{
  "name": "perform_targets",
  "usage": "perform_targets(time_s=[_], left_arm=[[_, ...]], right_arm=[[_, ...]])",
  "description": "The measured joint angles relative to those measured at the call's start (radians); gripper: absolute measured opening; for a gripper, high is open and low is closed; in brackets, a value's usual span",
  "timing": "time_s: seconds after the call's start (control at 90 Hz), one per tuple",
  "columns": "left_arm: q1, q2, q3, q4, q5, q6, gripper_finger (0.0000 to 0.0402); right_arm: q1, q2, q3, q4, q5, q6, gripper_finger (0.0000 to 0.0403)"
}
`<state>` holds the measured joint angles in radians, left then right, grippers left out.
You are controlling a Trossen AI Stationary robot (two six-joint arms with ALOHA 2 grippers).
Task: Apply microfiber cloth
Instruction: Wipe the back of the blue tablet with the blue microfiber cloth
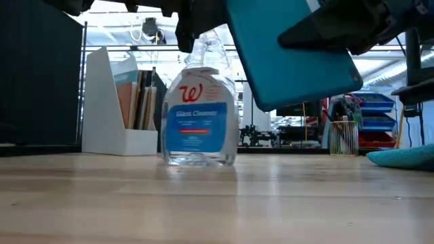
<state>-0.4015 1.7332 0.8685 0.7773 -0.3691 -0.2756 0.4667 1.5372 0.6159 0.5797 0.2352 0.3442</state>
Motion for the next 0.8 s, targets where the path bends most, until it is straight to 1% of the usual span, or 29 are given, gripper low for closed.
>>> perform_targets(time_s=[0.167,0.333,0.367,0.411,0.5,0.644,0.711,0.8], left_arm=[[0.004,0.0,0.0,0.0,0.0,0.004,0.0107],[0.005,0.0,0.0,-0.001,-0.002,0.005,0.0028],[0.005,0.0,0.0,-0.003,-0.001,0.004,0.0018],[0.005,0.0,0.0,-0.005,0.0,0.003,0.0013],[0.005,0.0,-0.001,-0.013,0.0,0.004,0.0018],[0.005,0.0,-0.002,-0.012,-0.001,0.004,0.0015],[0.005,0.0,-0.002,-0.016,-0.001,0.002,0.0013],[0.005,0.0,-0.002,-0.022,-0.001,0.0,0.0013]], right_arm=[[0.0,0.0,0.0,-0.008,-0.006,0.019,0.0019],[-0.001,0.0,0.0,-0.01,-0.005,0.03,0.0032],[0.0,0.0,0.0,-0.01,-0.005,0.034,0.0036],[0.0,0.0,0.0,-0.011,-0.004,0.034,0.0043],[0.0,-0.003,0.001,-0.014,-0.004,0.034,0.0064],[0.0,-0.012,0.001,-0.042,-0.005,0.031,0.0116],[0.0,-0.045,0.001,-0.087,-0.006,0.03,0.0141],[0.0,-0.127,0.001,-0.195,-0.005,0.03,0.0173]])
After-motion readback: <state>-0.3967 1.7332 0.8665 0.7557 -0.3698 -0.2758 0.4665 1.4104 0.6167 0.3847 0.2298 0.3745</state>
